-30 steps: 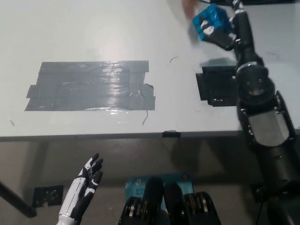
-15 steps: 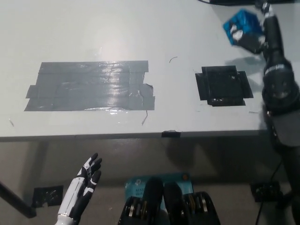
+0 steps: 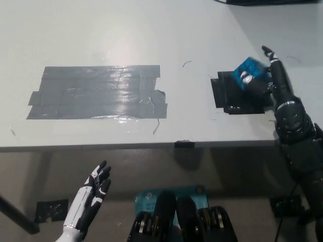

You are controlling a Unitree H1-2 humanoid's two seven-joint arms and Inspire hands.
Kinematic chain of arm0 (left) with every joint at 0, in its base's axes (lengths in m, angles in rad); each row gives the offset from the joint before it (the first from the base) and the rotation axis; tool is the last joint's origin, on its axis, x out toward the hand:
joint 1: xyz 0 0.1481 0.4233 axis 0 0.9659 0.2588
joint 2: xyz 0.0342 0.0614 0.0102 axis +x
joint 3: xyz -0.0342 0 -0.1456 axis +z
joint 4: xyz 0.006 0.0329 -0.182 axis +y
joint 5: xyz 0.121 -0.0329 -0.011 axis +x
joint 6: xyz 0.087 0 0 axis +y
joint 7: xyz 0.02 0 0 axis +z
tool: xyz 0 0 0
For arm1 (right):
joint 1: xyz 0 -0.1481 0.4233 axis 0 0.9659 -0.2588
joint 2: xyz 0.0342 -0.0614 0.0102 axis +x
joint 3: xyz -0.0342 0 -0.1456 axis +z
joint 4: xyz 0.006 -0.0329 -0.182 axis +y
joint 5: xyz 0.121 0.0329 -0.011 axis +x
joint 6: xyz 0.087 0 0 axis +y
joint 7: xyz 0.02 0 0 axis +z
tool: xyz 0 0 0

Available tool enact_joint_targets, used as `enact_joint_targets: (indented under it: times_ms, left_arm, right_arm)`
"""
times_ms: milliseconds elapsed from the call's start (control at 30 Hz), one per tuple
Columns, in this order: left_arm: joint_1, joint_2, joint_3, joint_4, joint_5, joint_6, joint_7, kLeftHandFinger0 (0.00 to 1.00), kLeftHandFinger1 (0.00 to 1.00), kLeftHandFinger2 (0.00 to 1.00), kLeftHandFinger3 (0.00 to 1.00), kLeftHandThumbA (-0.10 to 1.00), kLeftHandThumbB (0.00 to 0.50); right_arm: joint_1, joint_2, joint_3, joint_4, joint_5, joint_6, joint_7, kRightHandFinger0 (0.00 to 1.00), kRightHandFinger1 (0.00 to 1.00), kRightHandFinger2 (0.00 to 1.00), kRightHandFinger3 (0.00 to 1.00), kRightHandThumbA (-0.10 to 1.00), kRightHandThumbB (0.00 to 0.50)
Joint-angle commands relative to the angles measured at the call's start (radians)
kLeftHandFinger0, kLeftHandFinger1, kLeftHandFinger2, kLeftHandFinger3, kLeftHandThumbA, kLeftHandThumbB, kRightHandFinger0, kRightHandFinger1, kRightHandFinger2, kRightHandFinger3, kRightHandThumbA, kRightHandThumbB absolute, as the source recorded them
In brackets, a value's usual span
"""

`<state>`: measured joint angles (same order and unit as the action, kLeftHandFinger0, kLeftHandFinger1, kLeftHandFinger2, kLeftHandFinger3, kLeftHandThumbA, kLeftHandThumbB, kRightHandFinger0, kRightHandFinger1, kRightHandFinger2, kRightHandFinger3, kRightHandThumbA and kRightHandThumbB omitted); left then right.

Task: A person hands a rubik's cube to the robot and rhe robot picks it up with its right hand and places it on the black spot on the desk infron tof it

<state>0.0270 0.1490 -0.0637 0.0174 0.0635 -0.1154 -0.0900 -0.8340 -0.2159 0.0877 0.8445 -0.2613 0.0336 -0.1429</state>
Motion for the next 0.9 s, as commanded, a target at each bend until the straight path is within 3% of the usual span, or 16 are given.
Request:
enact_joint_targets:
  times_ms: [0,100,133,200,233,533,633,867]
  left_arm:
    - [-0.008,0.016,0.000,-0.040,-0.002,0.007,-0.018,1.00,1.00,1.00,1.00,0.89,0.106]
    - [-0.010,0.014,-0.001,-0.040,-0.008,0.012,-0.021,1.00,1.00,1.00,1.00,0.89,0.110]
    - [-0.009,0.016,-0.003,-0.039,0.000,0.007,-0.020,1.00,1.00,1.00,1.00,0.89,0.100]
    - [-0.009,0.018,-0.004,-0.037,0.000,0.007,-0.021,1.00,1.00,1.00,1.00,0.89,0.105]
    - [-0.008,0.020,-0.006,-0.038,0.001,0.006,-0.023,1.00,1.00,1.00,1.00,0.88,0.101]
    - [-0.031,0.024,-0.007,-0.036,-0.002,0.014,-0.033,1.00,1.00,1.00,1.00,0.89,0.110]
    - [-0.054,0.026,-0.002,-0.029,0.001,0.013,-0.028,1.00,1.00,1.00,1.00,0.89,0.116]
    - [-0.067,0.020,-0.004,-0.019,-0.007,0.002,-0.031,1.00,1.00,1.00,1.00,0.87,0.100]
  right_arm:
    - [-0.033,-0.045,0.041,-0.082,0.001,0.040,0.134,1.00,1.00,1.00,1.00,0.92,0.500]
    - [-0.018,-0.052,0.027,-0.173,-0.003,0.061,0.100,1.00,1.00,1.00,1.00,0.88,0.446]
    - [-0.018,-0.059,0.023,-0.218,-0.014,0.078,0.090,1.00,1.00,1.00,1.00,0.92,0.472]
    - [-0.017,-0.062,0.016,-0.263,-0.016,0.101,0.086,1.00,1.00,1.00,1.00,0.96,0.471]
    - [-0.013,-0.064,0.008,-0.306,-0.018,0.117,0.081,1.00,1.00,1.00,1.00,0.93,0.465]
    - [0.005,-0.101,-0.069,-0.762,-0.056,0.213,0.068,1.00,1.00,1.00,1.00,1.00,0.437]
    - [0.014,-0.112,-0.080,-0.930,-0.051,0.235,0.100,1.00,1.00,1.00,1.00,1.00,0.458]
    - [0.294,-0.076,-0.035,-1.452,-0.041,0.265,0.170,1.00,1.00,1.00,1.00,1.00,0.411]
